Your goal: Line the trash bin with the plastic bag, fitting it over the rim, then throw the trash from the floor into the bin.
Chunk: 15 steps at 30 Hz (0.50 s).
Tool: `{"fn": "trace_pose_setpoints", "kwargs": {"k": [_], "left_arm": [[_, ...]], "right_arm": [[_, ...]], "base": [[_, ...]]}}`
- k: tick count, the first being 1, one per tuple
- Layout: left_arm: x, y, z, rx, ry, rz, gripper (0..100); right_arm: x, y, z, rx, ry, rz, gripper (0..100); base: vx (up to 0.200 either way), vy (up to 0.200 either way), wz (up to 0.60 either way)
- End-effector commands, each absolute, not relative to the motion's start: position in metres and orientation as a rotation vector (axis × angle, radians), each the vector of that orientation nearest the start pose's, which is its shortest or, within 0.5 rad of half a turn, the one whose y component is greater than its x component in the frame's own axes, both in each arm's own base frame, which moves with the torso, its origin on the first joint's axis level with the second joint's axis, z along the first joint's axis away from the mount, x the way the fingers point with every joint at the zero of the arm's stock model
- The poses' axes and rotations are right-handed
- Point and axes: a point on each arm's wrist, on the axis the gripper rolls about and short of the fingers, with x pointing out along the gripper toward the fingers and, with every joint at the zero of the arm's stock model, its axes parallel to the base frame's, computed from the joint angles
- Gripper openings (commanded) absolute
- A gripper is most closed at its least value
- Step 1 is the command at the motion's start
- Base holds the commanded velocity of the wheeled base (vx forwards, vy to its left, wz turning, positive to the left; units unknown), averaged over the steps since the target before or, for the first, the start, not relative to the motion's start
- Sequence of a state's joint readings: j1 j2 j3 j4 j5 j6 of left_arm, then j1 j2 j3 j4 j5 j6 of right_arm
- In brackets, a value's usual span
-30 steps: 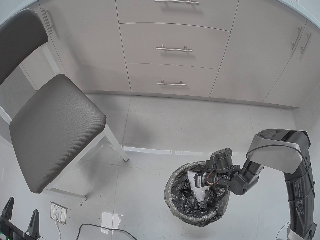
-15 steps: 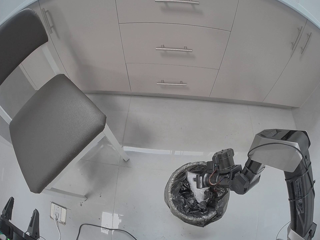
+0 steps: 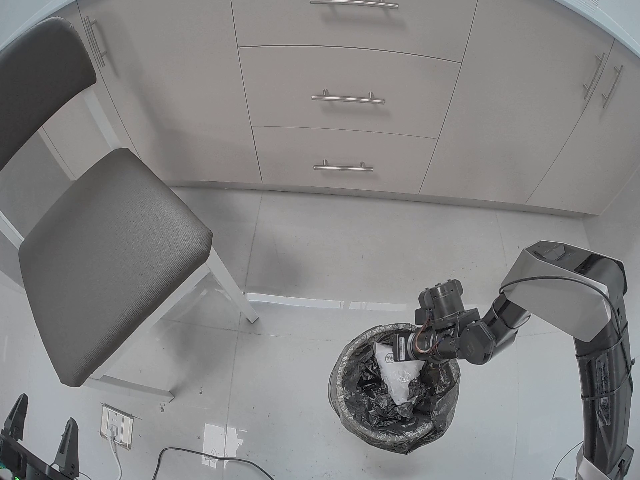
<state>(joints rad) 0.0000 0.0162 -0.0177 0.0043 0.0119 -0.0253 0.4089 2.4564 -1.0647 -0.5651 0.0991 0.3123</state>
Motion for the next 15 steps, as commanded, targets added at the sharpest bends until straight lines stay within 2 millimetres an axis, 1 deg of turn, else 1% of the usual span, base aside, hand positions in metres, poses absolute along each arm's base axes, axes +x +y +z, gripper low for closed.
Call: {"fn": "trace_pose_setpoints", "kwargs": {"k": [1, 2, 7, 15], "left_arm": [[-0.023, 0.000, 0.075, -0.026, 0.004, 0.012, 100], [-0.023, 0.000, 0.075, -0.026, 0.004, 0.012, 100], [-0.023, 0.000, 0.075, -0.026, 0.004, 0.012, 100], [-0.023, 0.000, 0.075, -0.026, 0.004, 0.012, 100]], "right_arm": [[0.397, 0.173, -0.054, 0.198, 0.885, 0.302, 0], [0.399, 0.174, -0.057, 0.192, 0.905, 0.296, 0], [0.407, 0.181, -0.058, 0.173, 0.952, 0.293, 0], [0.409, 0.182, -0.058, 0.163, 0.997, 0.284, 0]], "base": [[0.000, 0.000, 0.00], [0.000, 0.000, 0.00], [0.000, 0.000, 0.00], [0.000, 0.000, 0.00]]}}
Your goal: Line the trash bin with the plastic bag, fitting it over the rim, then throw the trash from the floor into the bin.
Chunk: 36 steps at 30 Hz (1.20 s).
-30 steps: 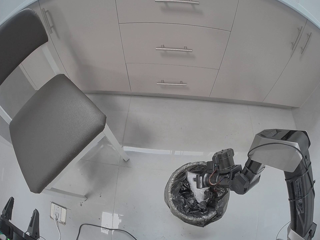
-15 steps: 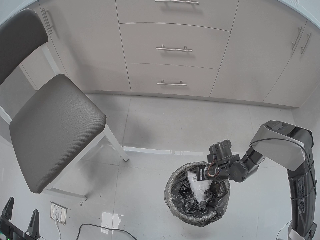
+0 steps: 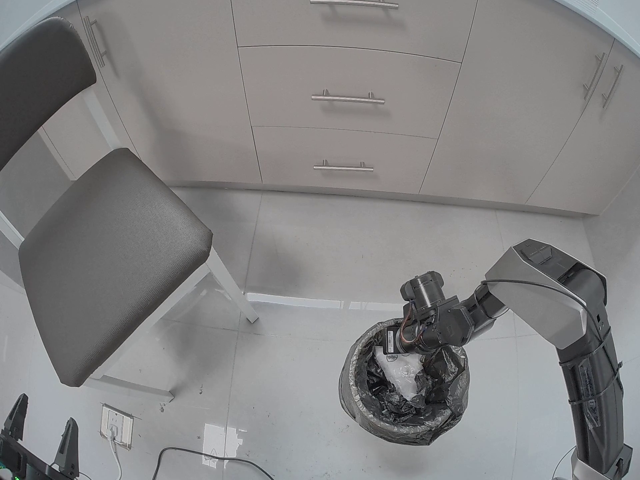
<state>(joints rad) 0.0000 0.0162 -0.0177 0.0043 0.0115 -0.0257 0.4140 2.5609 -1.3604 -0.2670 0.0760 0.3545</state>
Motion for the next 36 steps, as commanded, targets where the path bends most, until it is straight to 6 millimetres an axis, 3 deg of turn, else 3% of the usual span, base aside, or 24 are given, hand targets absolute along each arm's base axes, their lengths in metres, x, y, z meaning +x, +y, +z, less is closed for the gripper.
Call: {"fn": "trace_pose_setpoints", "kwargs": {"k": [1, 11, 21, 25, 29, 30, 31, 35, 36], "left_arm": [[-0.023, 0.000, 0.075, -0.026, 0.004, 0.012, 100], [-0.023, 0.000, 0.075, -0.026, 0.004, 0.012, 100], [-0.023, 0.000, 0.075, -0.026, 0.004, 0.012, 100], [-0.023, 0.000, 0.075, -0.026, 0.004, 0.012, 100], [-0.023, 0.000, 0.075, -0.026, 0.004, 0.012, 100], [-0.023, 0.000, 0.075, -0.026, 0.004, 0.012, 100], [-0.023, 0.000, 0.075, -0.026, 0.004, 0.012, 100], [-0.023, 0.000, 0.075, -0.026, 0.004, 0.012, 100], [-0.023, 0.000, 0.075, -0.026, 0.004, 0.012, 100]], "right_arm": [[0.408, 0.183, -0.057, 0.161, 0.997, 0.287, 0], [0.397, 0.182, -0.051, 0.147, 1.009, 0.288, 0], [0.362, 0.192, -0.006, 0.090, 0.981, 0.370, 0], [0.351, 0.199, 0.027, 0.090, 0.916, 0.414, 0], [0.338, 0.193, 0.074, 0.103, 0.824, 0.441, 0], [0.338, 0.192, 0.076, 0.104, 0.819, 0.441, 0], [0.329, 0.183, 0.103, 0.103, 0.756, 0.452, 0], [0.302, 0.146, 0.172, 0.108, 0.581, 0.446, 0], [0.300, 0.144, 0.174, 0.109, 0.574, 0.444, 0]], "base": [[0.000, 0.000, 0.00], [0.000, 0.000, 0.00], [0.000, 0.000, 0.00], [0.000, 0.000, 0.00], [0.000, 0.000, 0.00], [0.000, 0.000, 0.00], [0.000, 0.000, 0.00], [0.000, 0.000, 0.00], [0.000, 0.000, 0.00]]}}
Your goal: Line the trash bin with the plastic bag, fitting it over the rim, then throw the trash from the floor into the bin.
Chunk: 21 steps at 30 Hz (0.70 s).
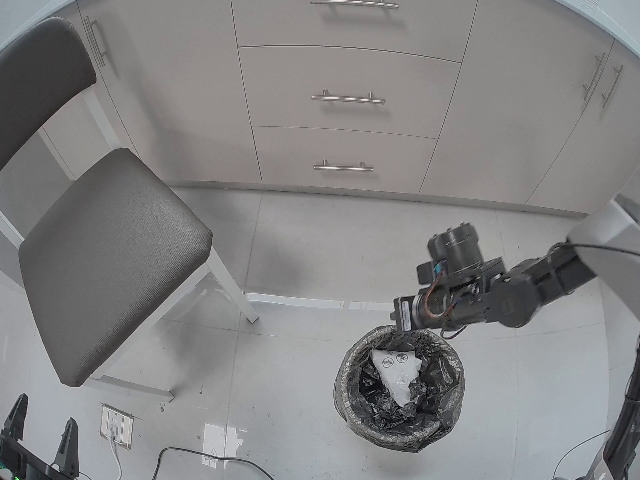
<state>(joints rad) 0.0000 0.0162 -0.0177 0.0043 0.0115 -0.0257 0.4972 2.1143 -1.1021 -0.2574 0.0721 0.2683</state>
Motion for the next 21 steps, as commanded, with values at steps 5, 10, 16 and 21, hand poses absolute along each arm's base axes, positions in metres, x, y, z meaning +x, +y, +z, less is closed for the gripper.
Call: {"fn": "trace_pose_setpoints", "kwargs": {"k": [5, 10, 16, 21], "left_arm": [[-0.023, 0.000, 0.075, -0.026, 0.004, 0.012, 100], [-0.023, 0.000, 0.075, -0.026, 0.004, 0.012, 100], [-0.023, 0.000, 0.075, -0.026, 0.004, 0.012, 100], [-0.023, 0.000, 0.075, -0.026, 0.004, 0.012, 100]], "right_arm": [[0.244, 0.064, 0.271, 0.115, 0.277, 0.304, 0], [0.188, 0.019, 0.307, 0.086, 0.136, 0.161, 0], [0.069, -0.011, 0.333, 0.053, -0.079, -0.060, 0], [-0.004, 0.005, 0.322, -0.010, -0.233, -0.061, 0]], "base": [[0.000, 0.000, 0.00], [0.000, 0.000, 0.00], [0.000, 0.000, 0.00], [0.000, 0.000, 0.00]]}}
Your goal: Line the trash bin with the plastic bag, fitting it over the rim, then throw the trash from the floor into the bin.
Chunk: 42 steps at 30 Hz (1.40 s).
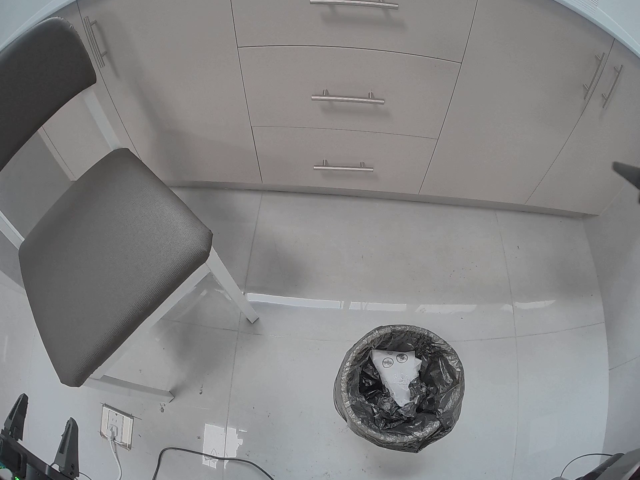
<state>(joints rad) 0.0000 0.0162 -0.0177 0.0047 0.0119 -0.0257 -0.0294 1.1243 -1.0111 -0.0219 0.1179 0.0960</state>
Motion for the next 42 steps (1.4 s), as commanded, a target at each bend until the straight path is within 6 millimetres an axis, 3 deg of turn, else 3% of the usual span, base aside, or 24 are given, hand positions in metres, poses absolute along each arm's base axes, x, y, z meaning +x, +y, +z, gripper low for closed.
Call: {"fn": "trace_pose_setpoints", "kwargs": {"k": [1, 2, 5, 8, 12, 18, 21, 25, 29, 33, 34, 35, 38, 42], "left_arm": [[-0.023, 0.000, 0.075, -0.026, 0.004, 0.012, 100], [-0.023, 0.000, 0.075, -0.026, 0.004, 0.012, 100], [-0.023, 0.000, 0.075, -0.026, 0.004, 0.012, 100], [-0.023, 0.000, 0.075, -0.026, 0.004, 0.012, 100], [-0.023, 0.000, 0.075, -0.026, 0.004, 0.012, 100], [-0.023, 0.000, 0.075, -0.026, 0.004, 0.014, 100], [-0.023, 0.000, 0.075, -0.026, 0.004, 0.012, 100], [-0.023, 0.000, 0.075, -0.026, 0.004, 0.012, 100], [-0.023, 0.000, 0.075, -0.026, 0.004, 0.012, 100], [-0.023, 0.000, 0.075, -0.026, 0.004, 0.012, 100], [-0.023, 0.000, 0.075, -0.026, 0.004, 0.012, 100], [-0.023, 0.000, 0.075, -0.026, 0.004, 0.012, 100], [-0.023, 0.000, 0.075, -0.026, 0.004, 0.012, 100], [-0.023, 0.000, 0.075, -0.026, 0.004, 0.012, 100]], "right_arm": [[-0.041, 0.014, 0.310, -0.073, -0.317, -0.037, 0], [-0.063, 0.017, 0.301, -0.126, -0.364, -0.007, 0], [-0.100, 0.012, 0.285, -0.203, -0.421, 0.106, 0], [-0.119, 0.002, 0.268, -0.261, -0.410, 0.181, 0], [-0.136, -0.005, 0.240, -0.284, -0.371, 0.165, 0], [-0.143, -0.001, 0.230, -0.273, -0.361, 0.066, 0], [-0.133, 0.002, 0.209, -0.282, -0.323, 0.045, 0], [-0.129, -0.001, 0.214, -0.210, -0.395, -0.087, 0], [-0.099, -0.003, 0.205, -0.074, -0.529, -0.164, 0], [-0.052, -0.005, 0.155, -0.112, -0.532, -0.250, 0], [-0.051, -0.005, 0.153, -0.115, -0.528, -0.252, 0], [-0.035, -0.005, 0.123, -0.141, -0.456, -0.254, 0], [-0.030, -0.005, 0.110, -0.082, -0.301, -0.223, 0], [-0.026, -0.005, 0.099, -0.018, -0.225, -0.208, 0]], "base": [[0.000, 0.000, 0.00], [0.000, 0.000, 0.00], [0.000, 0.000, 0.00], [0.000, 0.000, 0.00], [0.000, 0.000, 0.00], [0.000, 0.000, 0.00], [0.000, 0.000, 0.00], [0.000, 0.000, 0.00], [0.000, 0.000, 0.00], [0.000, 0.000, 0.00], [0.000, 0.000, 0.00], [0.000, 0.000, 0.00], [0.000, 0.000, 0.00], [0.000, 0.000, 0.00]]}}
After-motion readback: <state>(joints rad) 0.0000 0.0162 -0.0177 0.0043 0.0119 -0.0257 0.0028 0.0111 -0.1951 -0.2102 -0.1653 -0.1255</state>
